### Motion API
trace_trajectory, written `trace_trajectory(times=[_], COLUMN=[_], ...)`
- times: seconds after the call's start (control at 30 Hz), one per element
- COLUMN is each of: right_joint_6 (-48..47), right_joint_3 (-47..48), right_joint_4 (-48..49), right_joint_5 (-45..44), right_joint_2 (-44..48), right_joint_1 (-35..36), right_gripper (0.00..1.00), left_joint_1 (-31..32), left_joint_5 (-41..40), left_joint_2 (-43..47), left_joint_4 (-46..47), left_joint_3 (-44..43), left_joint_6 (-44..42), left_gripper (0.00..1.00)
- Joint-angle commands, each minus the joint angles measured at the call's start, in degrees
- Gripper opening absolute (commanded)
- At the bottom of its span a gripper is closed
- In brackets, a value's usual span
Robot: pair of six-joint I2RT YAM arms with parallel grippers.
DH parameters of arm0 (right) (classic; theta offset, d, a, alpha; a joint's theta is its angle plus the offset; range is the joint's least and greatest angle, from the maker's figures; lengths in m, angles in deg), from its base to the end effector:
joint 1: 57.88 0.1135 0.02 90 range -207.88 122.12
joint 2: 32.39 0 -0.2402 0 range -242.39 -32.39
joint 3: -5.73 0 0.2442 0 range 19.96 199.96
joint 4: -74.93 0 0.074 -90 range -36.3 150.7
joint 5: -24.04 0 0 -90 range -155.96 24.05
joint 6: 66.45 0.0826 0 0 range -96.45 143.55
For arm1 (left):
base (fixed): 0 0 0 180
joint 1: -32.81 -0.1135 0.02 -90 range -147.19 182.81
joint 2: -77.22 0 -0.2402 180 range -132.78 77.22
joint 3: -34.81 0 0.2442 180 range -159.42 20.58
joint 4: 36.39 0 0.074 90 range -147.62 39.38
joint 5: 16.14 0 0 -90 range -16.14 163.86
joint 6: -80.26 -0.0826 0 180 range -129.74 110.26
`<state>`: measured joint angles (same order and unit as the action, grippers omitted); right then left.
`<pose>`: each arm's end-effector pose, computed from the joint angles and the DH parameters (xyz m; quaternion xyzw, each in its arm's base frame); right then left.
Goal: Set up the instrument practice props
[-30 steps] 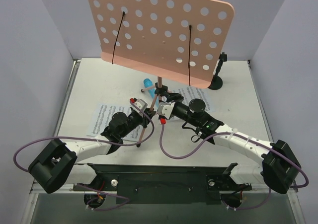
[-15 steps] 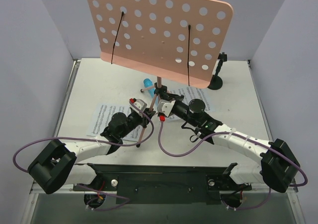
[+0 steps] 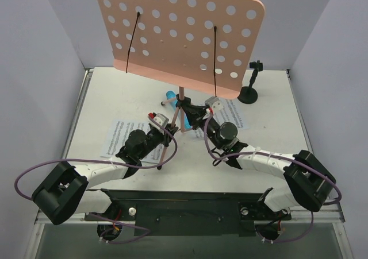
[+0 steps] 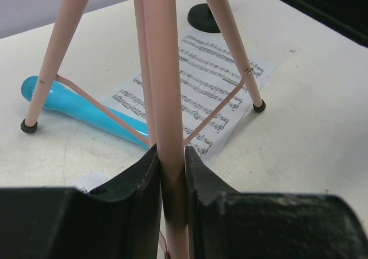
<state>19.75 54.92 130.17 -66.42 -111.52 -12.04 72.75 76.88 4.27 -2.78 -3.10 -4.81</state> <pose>0.2289 0.2348 0.2944 -0.2215 0.4871 0.3010 0.7893 0.2318 -0.1998 0.1990 0.2328 0.6770 -0.2838 0.6380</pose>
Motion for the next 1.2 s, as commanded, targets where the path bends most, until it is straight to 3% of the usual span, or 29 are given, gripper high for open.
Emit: trace_trajectory(times=[0.0,0.13,0.4,0.7,0.97,1.0,1.07,1.13,1.17], right_joint_6=[32.65,52.51,83.02,115.46,117.71,116.13,108.59,99.44,95.33], right_joint_3=[-2.88,-3.49,-5.25,-2.53,-0.33,-0.42,-0.94,-1.82,-2.09], right_joint_4=[1.54,2.95,16.65,16.49,9.81,9.89,12.43,17.44,18.15], right_joint_5=[-13.67,-17.36,-14.73,-25.88,-29.32,-29.50,-29.94,-28.29,-26.53], right_joint_2=[-5.68,-7.09,-13.59,-18.34,-11.67,-9.92,-8.15,-7.18,-6.65], right_joint_1=[-1.11,-0.93,0.29,6.18,8.38,8.30,8.21,7.68,6.38], right_gripper=[0.00,0.00,0.00,0.00,0.00,0.03,0.20,0.28,0.38], left_joint_1=[0.05,-0.04,-0.57,-0.57,-0.57,-0.57,-0.57,-0.66,-0.57], left_joint_5=[1.98,1.81,1.90,2.60,2.60,2.68,2.51,2.68,2.69], left_joint_2=[2.28,2.55,2.90,2.81,2.55,2.63,2.72,2.46,2.37], left_joint_4=[2.70,2.18,2.18,2.17,1.56,1.65,1.65,1.56,1.56], left_joint_3=[0.04,-0.05,0.48,-0.05,-0.14,-0.14,-0.14,-0.31,-0.49], left_joint_6=[-3.70,-4.05,-4.22,-3.87,-3.79,-3.70,-3.70,-3.70,-3.61], left_gripper=[0.00,0.00,0.00,0.00,0.00,0.00,0.00,0.00,0.00])
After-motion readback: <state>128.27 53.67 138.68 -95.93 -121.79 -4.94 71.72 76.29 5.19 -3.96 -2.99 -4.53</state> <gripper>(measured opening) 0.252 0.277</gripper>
